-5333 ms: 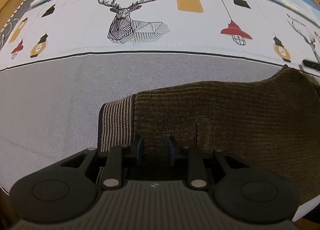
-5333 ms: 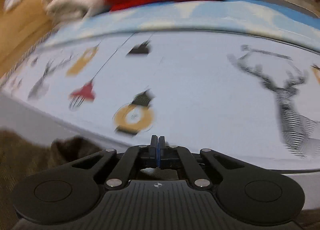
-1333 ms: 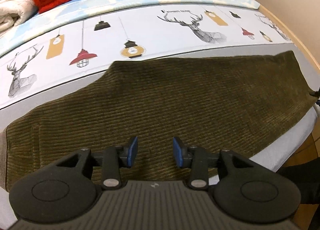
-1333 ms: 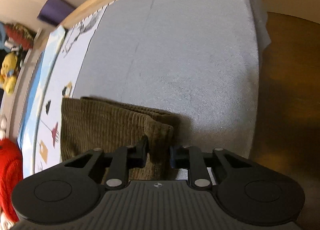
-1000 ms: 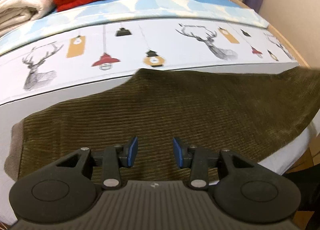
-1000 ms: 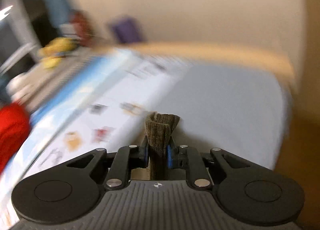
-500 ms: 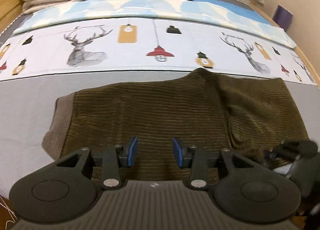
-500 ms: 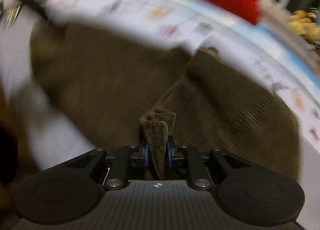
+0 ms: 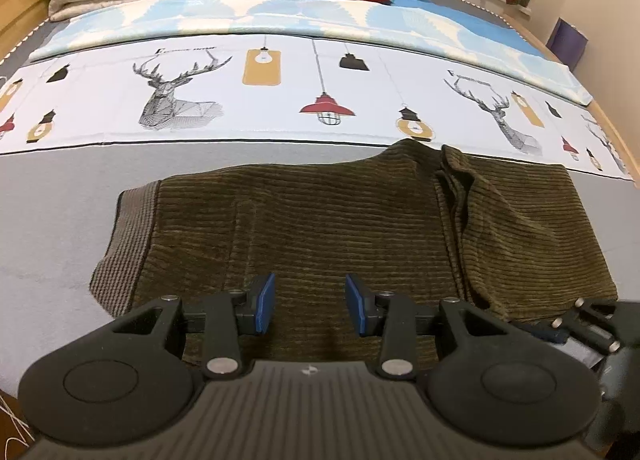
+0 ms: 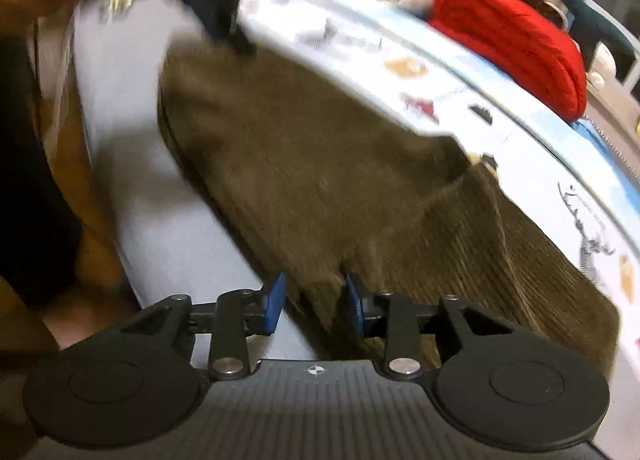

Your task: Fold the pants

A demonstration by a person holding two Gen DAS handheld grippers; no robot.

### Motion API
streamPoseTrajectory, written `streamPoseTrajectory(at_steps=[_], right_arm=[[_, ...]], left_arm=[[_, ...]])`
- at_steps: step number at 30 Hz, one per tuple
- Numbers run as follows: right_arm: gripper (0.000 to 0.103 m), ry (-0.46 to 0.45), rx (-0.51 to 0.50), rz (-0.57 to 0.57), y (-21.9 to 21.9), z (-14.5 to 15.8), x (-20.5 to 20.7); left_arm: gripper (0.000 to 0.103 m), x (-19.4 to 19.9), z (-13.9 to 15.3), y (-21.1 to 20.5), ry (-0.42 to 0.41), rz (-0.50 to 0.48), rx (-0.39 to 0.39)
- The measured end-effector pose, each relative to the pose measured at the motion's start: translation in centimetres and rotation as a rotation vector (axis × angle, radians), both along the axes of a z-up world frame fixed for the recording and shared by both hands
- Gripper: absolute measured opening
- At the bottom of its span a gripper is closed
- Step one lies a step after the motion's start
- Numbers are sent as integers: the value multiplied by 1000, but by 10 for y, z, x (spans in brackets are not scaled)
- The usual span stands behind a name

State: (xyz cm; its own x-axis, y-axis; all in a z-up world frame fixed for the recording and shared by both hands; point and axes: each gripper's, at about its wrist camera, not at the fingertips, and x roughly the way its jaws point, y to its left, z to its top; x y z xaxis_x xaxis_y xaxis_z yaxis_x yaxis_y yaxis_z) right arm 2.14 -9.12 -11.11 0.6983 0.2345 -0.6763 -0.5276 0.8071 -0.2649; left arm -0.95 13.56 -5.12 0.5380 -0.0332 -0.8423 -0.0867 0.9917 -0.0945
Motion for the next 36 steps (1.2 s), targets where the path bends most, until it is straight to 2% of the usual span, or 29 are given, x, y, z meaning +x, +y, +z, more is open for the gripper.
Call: streamPoseTrajectory(at_steps=[2,3,6,9,15,16,17,18,20,23,25,27,30,32,36], right_arm=[[39,-20,103,-72,-15,13,4],[40,-30,116,-109,-20,14,8],[40,-11,72,-169,-25,7,23],[40,10,-24,-144,-12,-13,31],[38,11,-75,-108,-1,-22,35],[33,12,-80,-98,-2,-22,35],[13,15,-77,-90,-2,-22,40],[13,10,-70,-85,-3,-19,39],[12,-68,-43,-100,-6,-3,32],[12,-156,112,-129,-23,34,17],[12,-171,162,-120,-31,45,7],[13,-115,137,-81,-30,35,3],[14,35,-28,-32,-17,-6,6],[14,7,-57,-22,-13,-10,2],[17,-39,153,-84,-34,25,-2]], left_arm=[[43,2,0,-4,-4,-12,6],[43,3,0,-7,-5,-17,12],[43,5,-2,-12,4,-24,25],[43,5,-4,-13,11,-26,32],[43,5,-7,-13,22,-26,43],[43,5,-8,-13,23,-24,44],[43,6,-8,-12,25,-22,45],[43,6,-8,-12,25,-19,45],[43,6,-7,-12,22,-18,40],[43,5,-6,-13,17,-25,40],[43,6,-8,-12,23,-23,44],[43,7,-8,-13,25,-22,42],[43,10,-8,-17,26,-26,42],[43,10,-8,-20,27,-30,40],[45,11,-9,-26,26,-45,48]])
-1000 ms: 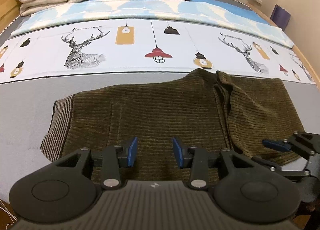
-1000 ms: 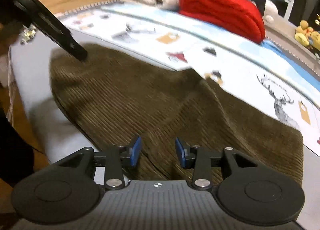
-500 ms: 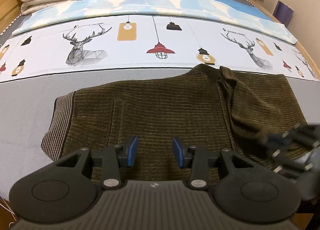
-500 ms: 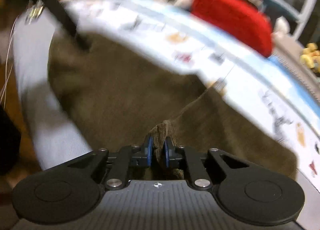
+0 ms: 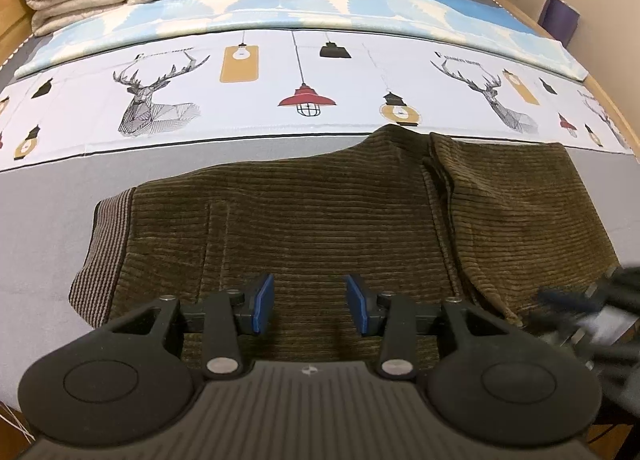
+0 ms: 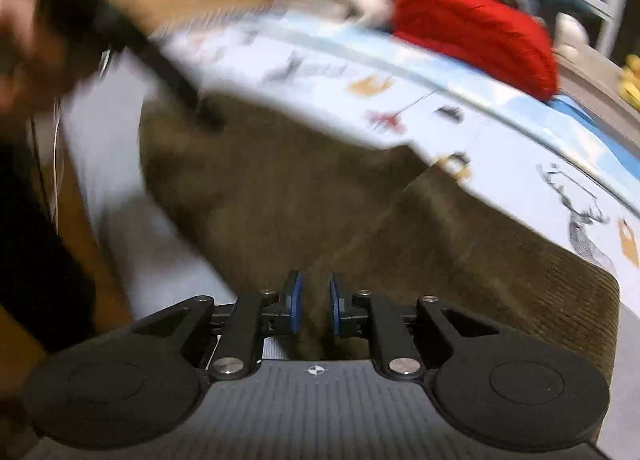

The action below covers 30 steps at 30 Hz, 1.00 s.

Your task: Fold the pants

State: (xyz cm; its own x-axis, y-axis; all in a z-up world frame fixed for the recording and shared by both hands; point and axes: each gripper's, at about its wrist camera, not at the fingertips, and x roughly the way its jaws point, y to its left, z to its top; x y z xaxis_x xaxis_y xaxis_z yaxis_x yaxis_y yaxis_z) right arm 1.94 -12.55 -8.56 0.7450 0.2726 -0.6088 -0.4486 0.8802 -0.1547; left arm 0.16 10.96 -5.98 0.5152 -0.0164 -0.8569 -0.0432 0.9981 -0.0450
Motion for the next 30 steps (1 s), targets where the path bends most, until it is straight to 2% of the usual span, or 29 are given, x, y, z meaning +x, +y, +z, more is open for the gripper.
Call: streamPoseTrajectory(at_steps=[3,5,7,8,9,10,13,15,16,17,19,20,23,25,27,29,30], right_arm=[[19,-40,8,-77,-8,4,0],[20,-2,-39,-94,-6,-8,6],[20,102,-119,-39,5,-28,10],[20,111,-185,-3,12,-38,8],[20,58,-258,34,20,-42,1],[20,40,-280,44,23,-41,0],[20,47,-133,-34,8,-23,11],[20,36,-71,-73,4,-18,17],[21,64,-65,-54,5,-21,20],[12,100,-91,-18,11,-28,19],[8,55,-191,37,24,-37,13],[7,56,-195,38,25,-34,15],[7,57,-64,-24,14,-18,24],[8,58,-32,-56,12,-17,32],[7,134,-104,-26,21,-34,35],[7,81,-218,13,33,-39,31],[7,75,-227,19,35,-36,32]], left_arm=[[45,2,-3,0,8,5,7],[45,3,-4,0,13,8,9],[45,3,-4,-2,13,3,13],[45,3,-5,-3,15,1,15],[45,3,-5,-3,17,0,17],[45,3,-6,-3,18,0,17],[45,2,-6,-2,17,2,20],[45,1,-7,1,19,8,21],[45,0,-7,2,20,9,21],[45,-1,-7,3,20,11,21],[45,-1,-7,5,24,17,23],[45,-2,-7,7,24,22,22],[45,-5,-7,16,22,40,21],[45,-8,-7,22,23,52,22],[45,-10,-9,31,29,68,23],[45,-14,-11,41,33,90,7],[45,-16,-11,47,33,104,-13]])
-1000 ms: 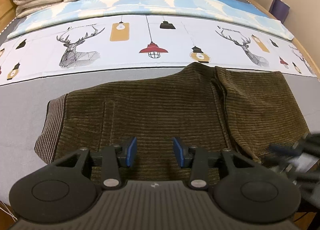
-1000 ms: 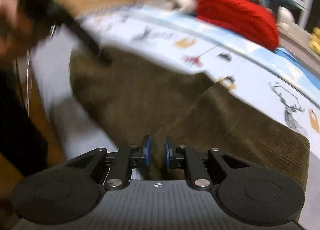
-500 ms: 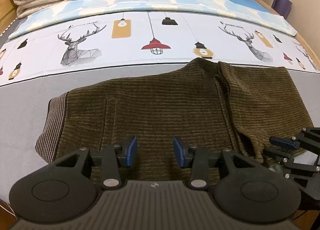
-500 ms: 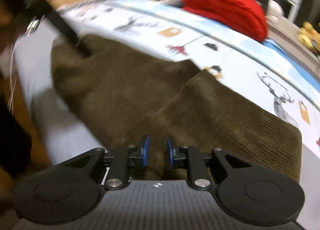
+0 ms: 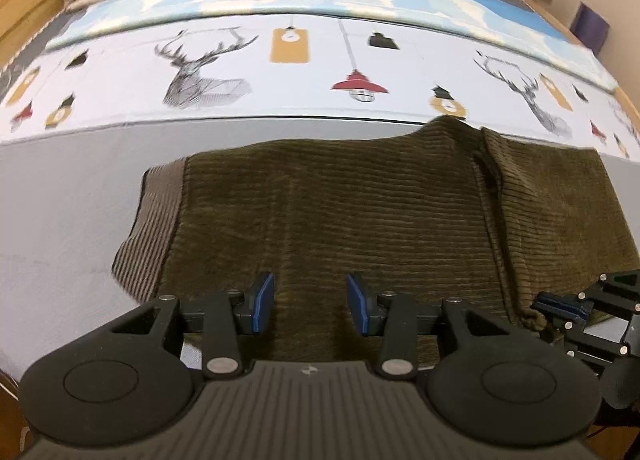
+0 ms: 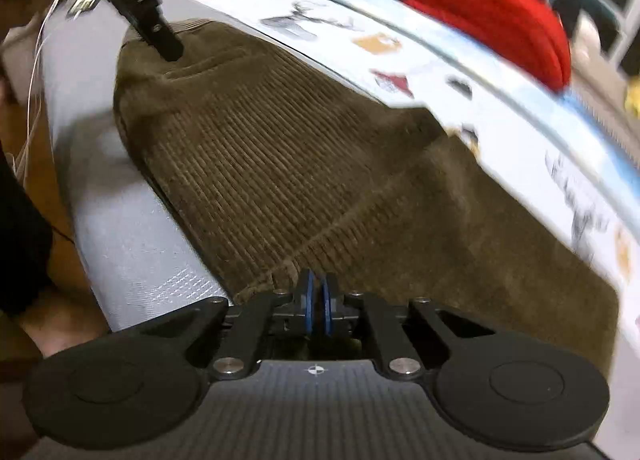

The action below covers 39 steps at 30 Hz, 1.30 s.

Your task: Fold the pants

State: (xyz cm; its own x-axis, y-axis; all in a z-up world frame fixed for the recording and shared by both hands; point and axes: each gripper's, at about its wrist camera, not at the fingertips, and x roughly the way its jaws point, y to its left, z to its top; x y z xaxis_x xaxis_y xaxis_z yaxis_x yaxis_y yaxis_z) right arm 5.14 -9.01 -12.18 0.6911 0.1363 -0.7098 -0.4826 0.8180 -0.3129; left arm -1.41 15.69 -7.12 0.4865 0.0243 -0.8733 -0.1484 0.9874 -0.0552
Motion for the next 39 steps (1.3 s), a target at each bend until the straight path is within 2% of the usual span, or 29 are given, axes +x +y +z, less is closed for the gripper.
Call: streamPoseTrajectory(at_steps=[3,5,9,11,14,17,19,21,23,25,27,28,31,33,36,39], right_arm=[[7,7,134,-45,-10,20,11],[8,-62,171,-72,-11,37,11],[9,-198,232,-103,-19,81,12],[17,-253,228,-100,-27,104,12],[30,-302,198,-90,-46,124,16],[32,-311,186,-150,-73,123,26],[32,-296,226,-243,-96,109,28],[31,-211,228,-362,-114,94,37],[31,-251,275,-403,-122,97,30],[31,-275,322,-403,-132,102,25],[31,-276,318,-436,-142,102,23],[31,-269,321,-459,-149,101,23],[31,-261,370,-529,-170,102,22],[31,-256,393,-587,-185,103,21],[31,-233,399,-657,-202,98,15],[31,-212,391,-701,-216,94,10]], left_arm=[[45,-7,-4,30,-8,87,-125],[45,-14,-8,53,-13,165,-194],[62,-34,-23,100,8,343,-299],[65,-43,-32,116,28,408,-328],[67,-50,-43,131,49,470,-352],[68,-52,-54,138,60,511,-392],[68,-50,-60,139,65,542,-424],[68,-46,-64,138,60,564,-448],[70,-39,-72,134,72,580,-463],[75,-35,-78,131,74,591,-459],[76,-29,-78,125,61,587,-430],[64,-26,-77,121,59,582,-411],[40,-21,-70,109,55,584,-326],[33,-16,-54,95,36,572,-248],[28,-8,-11,56,-92,475,-122],[26,2,31,6,-240,339,-81]])
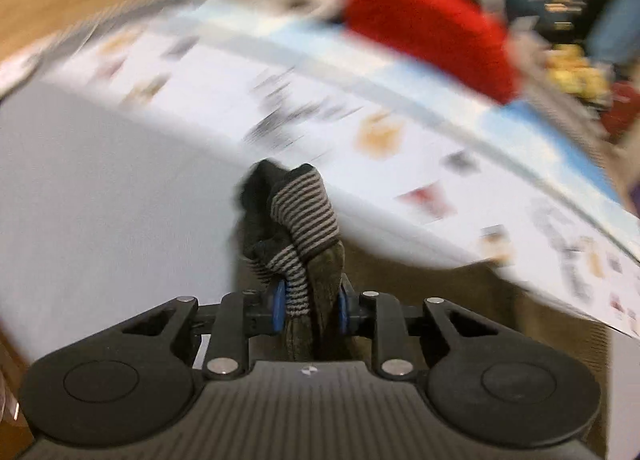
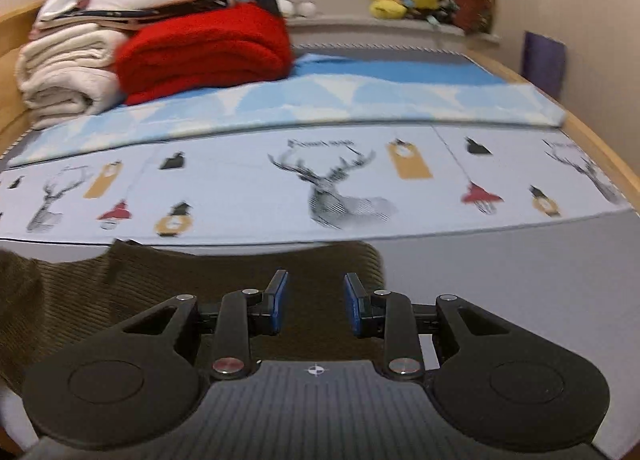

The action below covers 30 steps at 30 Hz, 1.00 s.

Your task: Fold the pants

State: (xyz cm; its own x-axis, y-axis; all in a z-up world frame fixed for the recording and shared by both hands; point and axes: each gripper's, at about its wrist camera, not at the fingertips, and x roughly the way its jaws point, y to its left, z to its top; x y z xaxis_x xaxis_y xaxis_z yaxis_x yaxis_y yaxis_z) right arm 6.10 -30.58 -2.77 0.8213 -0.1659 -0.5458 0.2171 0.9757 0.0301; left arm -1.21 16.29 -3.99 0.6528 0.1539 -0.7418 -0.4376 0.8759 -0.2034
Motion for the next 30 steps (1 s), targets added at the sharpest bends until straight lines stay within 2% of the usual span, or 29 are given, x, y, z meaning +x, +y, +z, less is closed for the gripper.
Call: streamPoseTrajectory(at_steps=[2,5,8,10,11,13,16,18,21,23,25,27,30], right_arm=[[31,4,11,-11,-9,-1,-7],[31,2,11,-36,-23,-2,-17],[31,2,55,-90,-46,-3,-28],[31,-1,116,-140,-66,-6,-36],[31,-2,158,-170,-77,-8,-39],[31,-6,246,-215,-95,-12,-45],[33,-1,386,-265,-117,-23,-52],[37,21,473,-257,-125,-33,-52],[48,61,558,-192,-124,-41,-45],[60,103,565,-147,-115,-46,-36],[65,154,555,-127,-106,-50,-27],[66,208,536,-100,-93,-55,-16],[72,270,429,-73,-73,-58,-4]], left_arm=[[25,8,26,-47,-101,-131,32],[24,13,54,-133,-255,-382,66],[23,11,63,-226,-361,-639,27],[27,12,54,-283,-356,-776,25],[29,15,44,-317,-317,-860,39],[46,21,22,-356,-228,-969,41],[56,30,4,-364,-159,-953,-19],[56,42,2,-347,-126,-913,-60],[56,58,-2,-315,-85,-796,-5],[55,73,-13,-295,0,-705,38],[55,79,-29,-274,96,-631,62],[55,83,-43,-260,175,-590,79],[55,77,-49,-248,210,-572,166]])
